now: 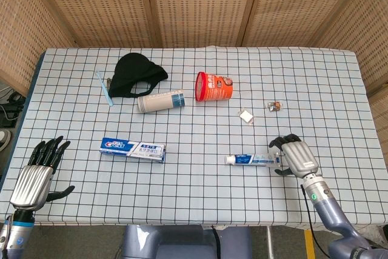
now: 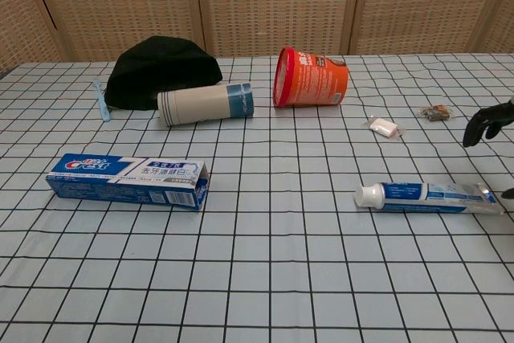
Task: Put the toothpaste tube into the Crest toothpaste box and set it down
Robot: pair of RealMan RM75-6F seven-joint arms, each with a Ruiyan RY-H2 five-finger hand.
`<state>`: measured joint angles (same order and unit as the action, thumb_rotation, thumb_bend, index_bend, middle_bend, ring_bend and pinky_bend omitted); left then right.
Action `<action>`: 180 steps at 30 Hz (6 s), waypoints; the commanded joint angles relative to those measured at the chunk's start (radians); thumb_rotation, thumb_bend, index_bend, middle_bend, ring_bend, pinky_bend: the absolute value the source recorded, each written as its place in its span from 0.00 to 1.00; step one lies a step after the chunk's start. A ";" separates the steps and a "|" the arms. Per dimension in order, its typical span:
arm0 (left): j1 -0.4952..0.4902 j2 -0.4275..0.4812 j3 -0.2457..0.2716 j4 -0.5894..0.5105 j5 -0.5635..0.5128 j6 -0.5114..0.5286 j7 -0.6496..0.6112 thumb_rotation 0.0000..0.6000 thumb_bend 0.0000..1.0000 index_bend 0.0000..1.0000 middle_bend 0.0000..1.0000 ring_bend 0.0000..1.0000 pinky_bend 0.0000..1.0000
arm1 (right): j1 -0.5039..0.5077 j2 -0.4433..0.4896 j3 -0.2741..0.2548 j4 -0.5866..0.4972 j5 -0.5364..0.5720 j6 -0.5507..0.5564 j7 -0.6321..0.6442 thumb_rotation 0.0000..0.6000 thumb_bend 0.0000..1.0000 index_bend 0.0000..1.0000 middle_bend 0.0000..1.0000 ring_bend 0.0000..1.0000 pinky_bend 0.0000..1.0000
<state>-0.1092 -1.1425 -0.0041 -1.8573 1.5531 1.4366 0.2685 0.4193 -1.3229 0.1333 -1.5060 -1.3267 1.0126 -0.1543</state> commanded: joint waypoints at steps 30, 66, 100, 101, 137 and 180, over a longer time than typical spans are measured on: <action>-0.016 0.000 -0.004 0.001 -0.031 -0.019 -0.001 1.00 0.00 0.00 0.00 0.00 0.00 | 0.102 -0.180 -0.006 0.130 0.159 -0.095 -0.160 1.00 0.38 0.44 0.44 0.35 0.31; -0.398 -0.125 -0.133 0.222 -0.126 -0.481 0.053 1.00 0.00 0.08 0.00 0.00 0.00 | 0.071 0.028 -0.039 -0.097 0.025 0.030 -0.084 1.00 0.64 0.66 0.64 0.54 0.50; -0.556 -0.406 -0.096 0.583 -0.246 -0.597 0.051 1.00 0.09 0.51 0.46 0.46 0.49 | 0.053 0.126 -0.030 -0.214 -0.008 0.078 -0.026 1.00 0.64 0.67 0.64 0.55 0.51; -0.556 -0.405 -0.098 0.578 -0.248 -0.593 0.044 1.00 0.09 0.52 0.46 0.46 0.49 | 0.053 0.129 -0.030 -0.218 -0.009 0.079 -0.027 1.00 0.64 0.67 0.64 0.55 0.51; -0.660 -0.448 -0.281 0.411 -0.179 -0.513 -0.743 1.00 0.09 0.53 0.46 0.46 0.48 | 0.148 0.598 0.204 -0.630 0.103 0.126 -0.229 1.00 0.64 0.67 0.64 0.55 0.52; -0.728 -0.527 -0.288 0.455 -0.193 -0.467 -0.722 1.00 0.09 0.53 0.46 0.46 0.47 | 0.353 0.935 0.334 -0.850 0.288 -0.157 -0.168 1.00 0.64 0.67 0.64 0.55 0.52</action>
<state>-0.8359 -1.6703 -0.2908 -1.4020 1.3616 0.9676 -0.4557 0.7687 -0.3910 0.4698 -2.3523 -1.0422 0.8604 -0.3175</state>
